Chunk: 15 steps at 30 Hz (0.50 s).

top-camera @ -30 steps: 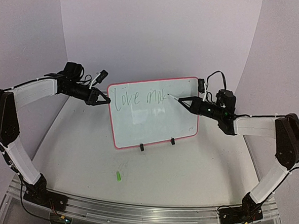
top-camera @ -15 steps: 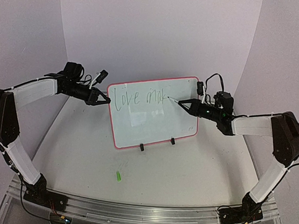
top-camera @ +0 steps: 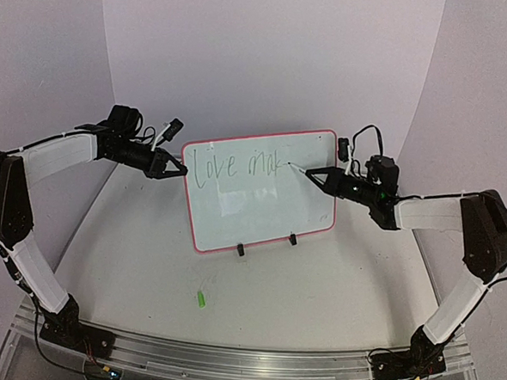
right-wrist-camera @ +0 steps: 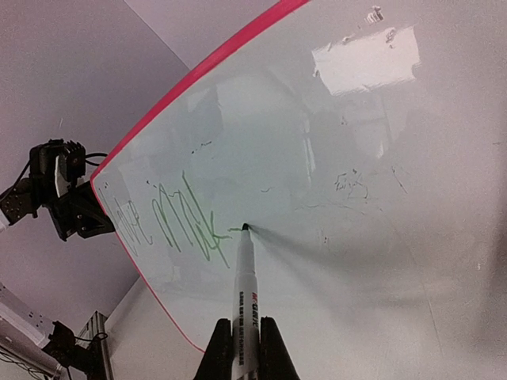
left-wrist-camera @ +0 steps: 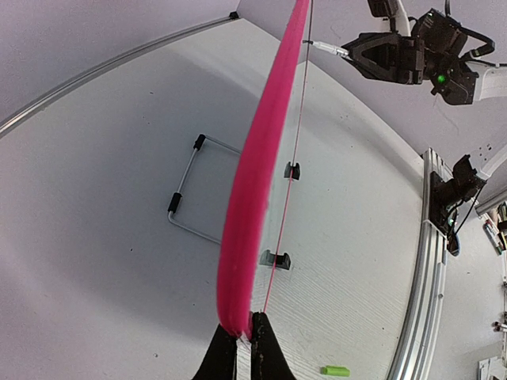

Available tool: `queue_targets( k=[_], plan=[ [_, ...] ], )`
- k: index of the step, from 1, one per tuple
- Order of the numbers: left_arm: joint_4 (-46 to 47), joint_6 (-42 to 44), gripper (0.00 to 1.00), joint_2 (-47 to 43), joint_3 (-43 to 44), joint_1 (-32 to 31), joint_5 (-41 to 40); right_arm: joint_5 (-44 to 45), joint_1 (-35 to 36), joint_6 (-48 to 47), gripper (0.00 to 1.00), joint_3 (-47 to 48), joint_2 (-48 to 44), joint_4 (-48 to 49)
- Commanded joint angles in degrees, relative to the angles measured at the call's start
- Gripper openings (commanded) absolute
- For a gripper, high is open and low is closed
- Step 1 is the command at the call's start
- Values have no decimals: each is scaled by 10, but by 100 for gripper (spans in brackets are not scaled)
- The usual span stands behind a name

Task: Write a sentence on the whiteboard

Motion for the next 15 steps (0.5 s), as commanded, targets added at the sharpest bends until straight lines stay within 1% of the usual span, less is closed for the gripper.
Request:
queue_targets(
  k=[1, 9, 15],
  plan=[
    [-31, 23, 0, 3, 8, -17, -28, -6, -5, 10, 0, 35, 8, 34],
    [-31, 23, 0, 3, 9, -17, -29, -22, -5, 14, 0, 45, 28, 32],
    [-31, 23, 0, 4, 9, -17, -29, -27, -5, 11, 0, 32, 35, 28]
  ],
)
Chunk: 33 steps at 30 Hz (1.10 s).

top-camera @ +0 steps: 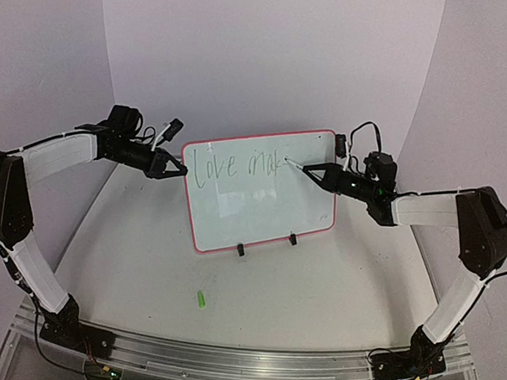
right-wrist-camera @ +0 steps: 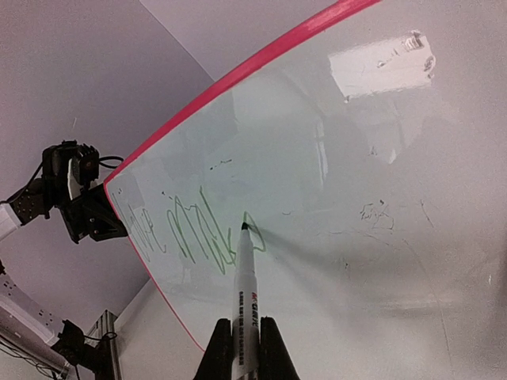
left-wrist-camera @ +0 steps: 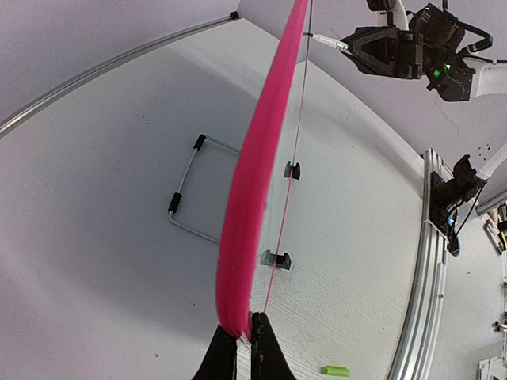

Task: Write a sentence on the whiteboard

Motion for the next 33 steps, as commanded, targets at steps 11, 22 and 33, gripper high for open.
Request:
queue_targets(
  k=[11, 22, 33],
  plan=[
    [-31, 23, 0, 6, 10, -18, -28, 2, -3, -4, 0, -36, 7, 12],
    [-32, 23, 0, 7, 9, -18, -28, 74, -4, -13, 0, -57, -35, 12],
    [-32, 24, 0, 5, 9, -19, -29, 28, -6, -6, 0, -69, -75, 18]
  ],
)
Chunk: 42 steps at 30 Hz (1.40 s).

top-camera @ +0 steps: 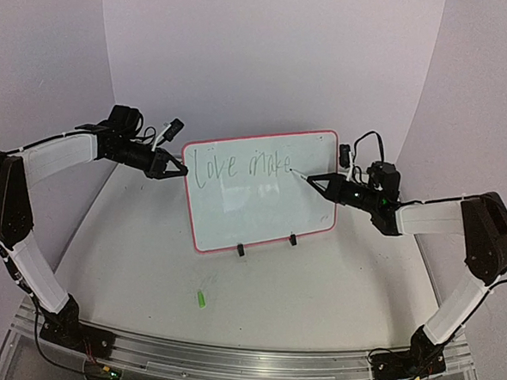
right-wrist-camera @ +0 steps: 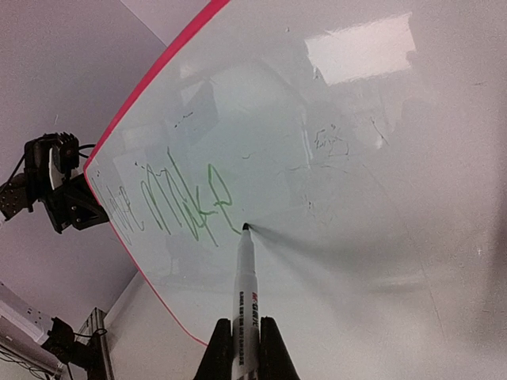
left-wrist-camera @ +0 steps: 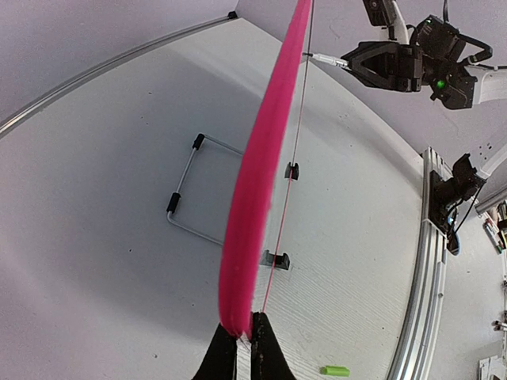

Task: Write a sentence on the whiteboard

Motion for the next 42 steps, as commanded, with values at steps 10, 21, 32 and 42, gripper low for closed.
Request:
queue_targets(
  k=[10, 21, 32, 42],
  plan=[
    [-33, 23, 0, 5, 9, -18, -30, -1, -17, 16, 0, 17, -40, 35],
    [-33, 23, 0, 5, 9, -19, -29, 0, -18, 18, 0, 46, -5, 39],
    [-33, 24, 0, 5, 9, -20, -30, -24, -17, 24, 0, 61, 25, 35],
    [-34, 24, 0, 7, 10, -21, -30, -32, -18, 19, 0, 42, 27, 27]
  ],
)
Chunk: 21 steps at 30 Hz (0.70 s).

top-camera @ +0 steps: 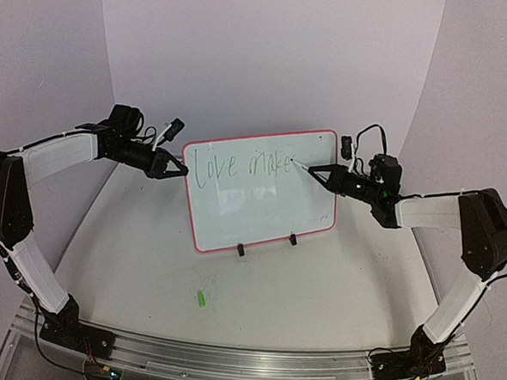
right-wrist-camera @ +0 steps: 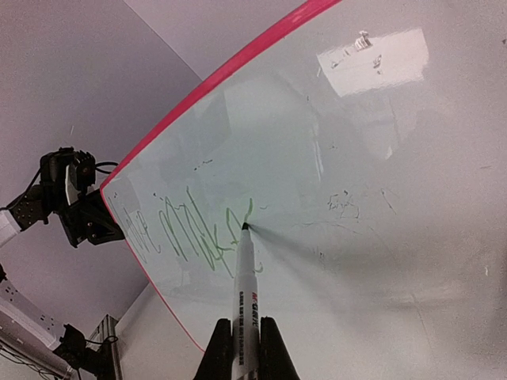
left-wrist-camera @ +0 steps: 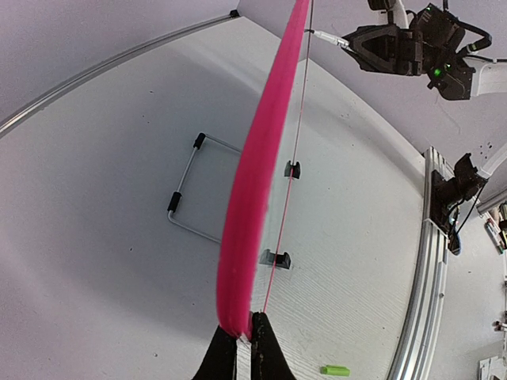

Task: Write a sentence on the whiteboard

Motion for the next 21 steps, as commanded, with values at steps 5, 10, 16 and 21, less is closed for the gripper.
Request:
queue_targets(
  k=[5, 10, 16, 21],
  plan=[
    [-29, 24, 0, 8, 6, -18, -25, 25, -1, -7, 0, -13, -9, 11],
    [-29, 24, 0, 8, 6, -18, -25, 55, -2, -11, 0, -28, -25, 8],
    [-29, 24, 0, 7, 6, -18, -24, 72, -2, -16, 0, -40, -38, 4],
    [-29, 24, 0, 6, 6, -18, -25, 71, -2, -26, 0, -45, -42, -16]
  ],
)
